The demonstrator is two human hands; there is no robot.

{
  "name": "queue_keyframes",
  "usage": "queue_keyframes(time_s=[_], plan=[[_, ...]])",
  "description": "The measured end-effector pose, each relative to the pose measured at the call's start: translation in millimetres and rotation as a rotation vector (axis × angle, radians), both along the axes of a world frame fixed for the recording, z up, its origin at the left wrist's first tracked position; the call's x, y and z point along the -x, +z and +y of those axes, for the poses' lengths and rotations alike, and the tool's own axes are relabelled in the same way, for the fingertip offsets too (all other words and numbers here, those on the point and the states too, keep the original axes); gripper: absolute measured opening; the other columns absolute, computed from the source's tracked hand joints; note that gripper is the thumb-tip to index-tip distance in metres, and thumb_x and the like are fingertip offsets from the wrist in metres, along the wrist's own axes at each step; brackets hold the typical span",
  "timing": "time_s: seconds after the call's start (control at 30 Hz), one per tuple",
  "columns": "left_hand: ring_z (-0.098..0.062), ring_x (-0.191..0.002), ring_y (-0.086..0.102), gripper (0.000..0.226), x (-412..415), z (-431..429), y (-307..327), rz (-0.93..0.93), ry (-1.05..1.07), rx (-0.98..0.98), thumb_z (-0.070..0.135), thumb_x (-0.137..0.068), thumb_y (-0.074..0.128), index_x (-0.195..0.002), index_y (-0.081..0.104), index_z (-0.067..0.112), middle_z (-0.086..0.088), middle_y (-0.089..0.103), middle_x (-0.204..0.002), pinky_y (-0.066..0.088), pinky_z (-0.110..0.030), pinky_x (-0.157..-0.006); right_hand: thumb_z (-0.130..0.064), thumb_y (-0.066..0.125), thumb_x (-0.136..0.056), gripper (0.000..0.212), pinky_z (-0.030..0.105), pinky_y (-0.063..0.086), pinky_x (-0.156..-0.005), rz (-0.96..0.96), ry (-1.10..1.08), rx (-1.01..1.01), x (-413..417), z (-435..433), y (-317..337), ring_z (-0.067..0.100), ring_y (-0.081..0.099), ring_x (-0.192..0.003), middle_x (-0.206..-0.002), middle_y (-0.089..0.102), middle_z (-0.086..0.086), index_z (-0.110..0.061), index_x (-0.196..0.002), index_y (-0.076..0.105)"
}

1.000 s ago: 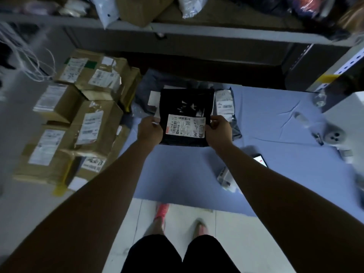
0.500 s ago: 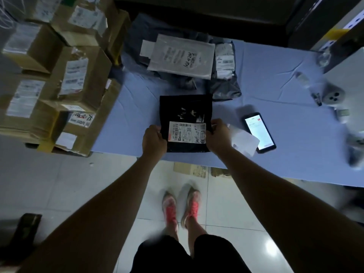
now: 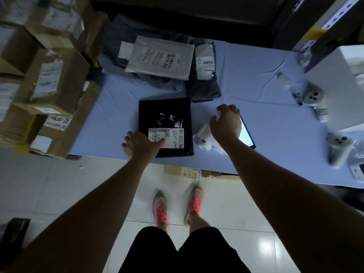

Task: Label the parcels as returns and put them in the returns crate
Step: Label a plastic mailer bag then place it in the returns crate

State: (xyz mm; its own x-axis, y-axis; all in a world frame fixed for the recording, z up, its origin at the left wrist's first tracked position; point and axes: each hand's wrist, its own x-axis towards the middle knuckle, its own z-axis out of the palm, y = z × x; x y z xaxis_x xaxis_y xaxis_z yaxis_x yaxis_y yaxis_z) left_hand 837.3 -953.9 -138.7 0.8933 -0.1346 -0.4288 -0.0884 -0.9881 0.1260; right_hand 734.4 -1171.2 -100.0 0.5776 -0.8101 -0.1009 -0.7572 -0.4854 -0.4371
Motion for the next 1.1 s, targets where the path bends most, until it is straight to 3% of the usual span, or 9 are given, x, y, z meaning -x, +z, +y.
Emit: queue_keyframes(time_s=[0.1,0.27,0.63,0.77,0.87,0.93,1.0,1.1], plan=[[-0.036,-0.137,0.033,0.120,3,-18,3,0.063,0.046,-0.032,0.081,-0.063,0.069,-0.144,0.032,0.001,-0.020,0.030,-0.149,0.032,-0.046,-0.107,-0.032,0.067,-0.089,0.051,0.045,0.040,-0.099,0.211,0.020,-0.001,14,-33,-4,0.032,0.041,-0.127,-0.136,0.047,0.010,-0.020,-0.136,0.053],[-0.037,-0.139,0.030,0.123,1,-27,3,0.094,0.069,-0.081,0.079,-0.060,0.073,-0.146,0.030,0.002,-0.020,0.027,-0.151,0.031,-0.046,-0.108,-0.051,0.077,-0.078,0.082,0.048,0.041,-0.098,0.428,-0.022,-0.166,37,-66,-22,0.033,0.039,-0.129,-0.139,0.039,0.012,-0.020,-0.143,0.037],[-0.036,-0.138,0.036,0.127,7,-33,7,0.105,0.153,-0.091,0.077,-0.061,0.074,-0.149,0.021,0.002,-0.021,0.032,-0.149,0.026,-0.047,-0.110,-0.049,0.078,-0.073,0.081,0.042,0.048,-0.089,0.312,-0.014,-0.168,40,-80,-29,0.031,0.046,-0.123,-0.129,0.050,0.012,-0.017,-0.138,0.043],[-0.036,-0.133,0.042,0.118,7,-27,7,0.124,0.254,0.072,0.063,-0.057,0.087,-0.143,0.028,0.006,-0.018,0.045,-0.142,0.030,-0.045,-0.107,-0.049,0.076,-0.077,0.080,0.044,0.047,-0.090,0.213,-0.014,-0.078,26,-72,-13,0.031,0.044,-0.122,-0.129,0.047,0.015,-0.018,-0.141,0.039],[-0.035,-0.126,0.049,0.110,6,-17,9,0.076,0.236,0.215,0.052,-0.057,0.092,-0.139,0.029,0.015,-0.015,0.058,-0.131,0.032,-0.044,-0.100,-0.049,0.078,-0.075,0.080,0.039,0.045,-0.085,0.090,0.078,-0.060,12,-52,-2,0.032,0.044,-0.120,-0.125,0.047,0.014,-0.020,-0.139,0.041],[-0.036,-0.124,0.051,0.116,4,-8,12,0.027,0.149,0.309,0.048,-0.059,0.092,-0.148,0.021,0.027,-0.011,0.061,-0.130,0.030,-0.044,-0.100,-0.042,0.080,-0.073,0.081,0.034,0.040,-0.085,0.023,0.199,-0.093,1,-36,3,0.032,0.040,-0.124,-0.129,0.045,0.013,-0.021,-0.141,0.041],[-0.034,-0.123,0.052,0.117,0,3,15,-0.003,0.043,0.408,0.046,-0.062,0.090,-0.153,0.016,0.039,-0.003,0.060,-0.134,0.028,-0.044,-0.100,-0.038,0.082,-0.069,0.086,0.031,0.034,-0.092,-0.029,0.350,-0.089,-10,-18,6,0.031,0.036,-0.129,-0.138,0.044,0.010,-0.022,-0.143,0.042],[-0.024,-0.128,0.050,0.109,-9,17,15,0.025,-0.056,0.500,0.048,-0.059,0.091,-0.151,0.032,0.040,0.002,0.056,-0.140,0.028,-0.038,-0.104,-0.042,0.085,-0.065,0.096,0.037,0.034,-0.108,0.001,0.520,-0.120,-26,5,14,0.028,0.029,-0.137,-0.148,0.040,0.007,-0.024,-0.148,0.039]])
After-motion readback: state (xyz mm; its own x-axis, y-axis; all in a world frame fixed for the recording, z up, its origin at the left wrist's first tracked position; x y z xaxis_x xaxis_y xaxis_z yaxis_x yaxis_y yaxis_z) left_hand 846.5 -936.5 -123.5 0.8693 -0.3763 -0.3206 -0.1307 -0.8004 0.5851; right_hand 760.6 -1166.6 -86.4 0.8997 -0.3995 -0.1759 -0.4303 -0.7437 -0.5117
